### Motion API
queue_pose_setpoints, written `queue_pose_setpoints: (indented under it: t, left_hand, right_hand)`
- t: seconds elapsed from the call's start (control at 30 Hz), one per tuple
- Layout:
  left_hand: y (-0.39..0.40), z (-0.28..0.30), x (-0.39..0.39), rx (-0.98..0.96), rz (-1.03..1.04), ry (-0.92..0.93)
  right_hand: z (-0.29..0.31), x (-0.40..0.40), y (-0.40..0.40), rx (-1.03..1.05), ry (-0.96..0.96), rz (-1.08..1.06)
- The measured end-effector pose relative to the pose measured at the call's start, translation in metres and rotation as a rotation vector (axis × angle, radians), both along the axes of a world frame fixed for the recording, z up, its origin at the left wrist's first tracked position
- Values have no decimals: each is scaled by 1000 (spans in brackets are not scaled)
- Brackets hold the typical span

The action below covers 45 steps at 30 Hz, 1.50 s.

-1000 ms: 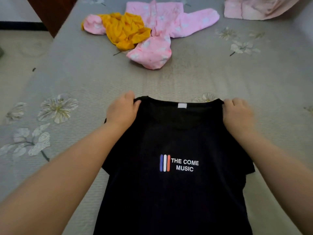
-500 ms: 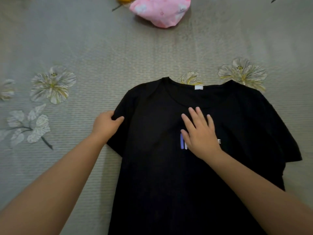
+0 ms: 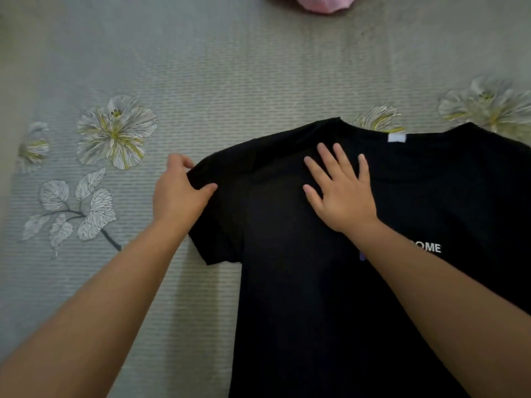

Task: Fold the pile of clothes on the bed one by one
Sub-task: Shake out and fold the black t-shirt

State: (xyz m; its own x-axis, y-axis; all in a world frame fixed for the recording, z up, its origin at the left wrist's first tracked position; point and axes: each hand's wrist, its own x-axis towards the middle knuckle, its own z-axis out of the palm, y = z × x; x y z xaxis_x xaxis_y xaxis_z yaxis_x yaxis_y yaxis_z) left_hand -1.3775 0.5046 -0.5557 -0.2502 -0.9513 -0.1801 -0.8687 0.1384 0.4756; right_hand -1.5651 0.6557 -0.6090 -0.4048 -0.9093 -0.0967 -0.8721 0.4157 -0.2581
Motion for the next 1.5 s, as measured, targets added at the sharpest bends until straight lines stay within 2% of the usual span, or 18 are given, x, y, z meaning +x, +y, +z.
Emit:
queue_pose_setpoints:
  t: [0.07,0.17,0.27,0.47,0.6,0.73,0.77,0.83,0.97,1.07,1.17,1.27,1.3,1.4,1.5]
  left_hand:
    - [-2,-2,7,-115,93,25]
    - [8,-11,17,-14,204,-14]
    - [27,-23,28,31,167,-105]
    - [35,-29,24,72,252,-85]
    - [51,-36,22,-81,316,-24]
    - [57,-44,18,-178,325,-42]
    - [56,-45,18,-187,323,-38]
    - [55,-47,19,-209,322,-23]
    - [56,-47,18,-212,327,-7]
    - [56,-45,17,-200,327,14]
    - [57,-44,17,-170,326,13]
    - [53,-37,18,-115,328,-15]
    - [53,-33,17,-98,329,15]
    - [55,-17,12,-60,239,270]
    - [67,2,-6,-162,71,298]
  right_hand:
    - [1,0,0,2,6,1]
    - [2,0,-2,28,19,0]
    - [2,0,-2,31,21,-5]
    - [4,1,-3,58,36,2]
    - [10,4,-4,118,67,7]
    - [20,3,-21,48,254,228]
    - [21,1,-29,21,253,287]
    - [19,0,-43,111,157,319]
    - [7,-2,-58,209,77,219]
    - [16,4,-50,189,61,182]
    - [30,23,-2,37,29,108]
    - [31,43,64,39,71,-16]
    - [29,47,82,70,61,-55]
    - [22,53,112,167,60,-99]
    - [20,57,117,176,66,-102]
